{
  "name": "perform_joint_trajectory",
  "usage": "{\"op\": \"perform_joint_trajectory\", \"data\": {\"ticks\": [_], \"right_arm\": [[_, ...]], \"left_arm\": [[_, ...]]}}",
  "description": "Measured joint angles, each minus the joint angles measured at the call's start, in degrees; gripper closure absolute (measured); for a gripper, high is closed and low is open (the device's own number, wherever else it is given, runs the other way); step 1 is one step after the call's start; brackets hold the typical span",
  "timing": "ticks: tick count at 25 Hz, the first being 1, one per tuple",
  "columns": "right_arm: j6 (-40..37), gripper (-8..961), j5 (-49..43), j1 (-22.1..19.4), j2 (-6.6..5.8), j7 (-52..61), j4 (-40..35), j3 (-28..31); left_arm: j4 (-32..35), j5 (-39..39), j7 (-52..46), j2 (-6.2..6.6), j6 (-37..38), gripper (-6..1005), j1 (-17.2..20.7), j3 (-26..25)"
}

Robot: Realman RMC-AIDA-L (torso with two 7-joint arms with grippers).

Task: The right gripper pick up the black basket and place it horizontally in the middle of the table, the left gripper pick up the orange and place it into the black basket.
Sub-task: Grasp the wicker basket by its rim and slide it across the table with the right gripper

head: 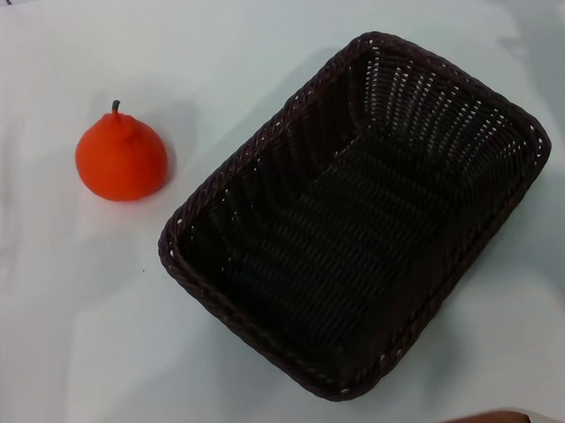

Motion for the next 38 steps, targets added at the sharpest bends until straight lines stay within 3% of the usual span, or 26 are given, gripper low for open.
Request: {"op": "perform_joint_trajectory", "data": {"ticks": [11,15,18,24,30,33,38], "right_arm": [[-0.1,8,-0.1,0.0,-0.03,0.0,0.0,-0.2],[-0.2,8,-3.1,-0.1,-0.55,4.6,-3.2,-3.6],[-1.5,7,-8.2,0.0,-0.73,15.1,-11.6,-9.0],[-3.3,7,-25.3,0.2,-0.92,53.1,-39.5,-23.9],[7.3,7,-42.6,2.2,-3.77,86.3,-62.1,-33.3],[13.6,8,-52.7,5.7,-4.64,97.4,-69.6,-34.7],[17.9,8,-66.7,10.7,-4.20,103.0,-72.4,-39.1]], "left_arm": [[0.2,0.1,0.1,0.00,0.0,85,0.0,0.0],[0.0,0.0,0.0,0.01,-0.1,86,0.0,-0.1],[-0.1,0.0,0.0,0.07,-0.1,86,0.0,-0.1],[-0.2,-0.1,-0.1,0.18,-0.1,87,-0.3,-0.1],[-0.3,-0.1,0.1,0.21,0.3,87,-0.7,-0.2],[-0.3,-0.1,0.3,0.27,0.3,87,-0.7,-0.2],[-0.3,-0.1,0.2,0.27,0.4,88,-0.5,-0.2]]}}
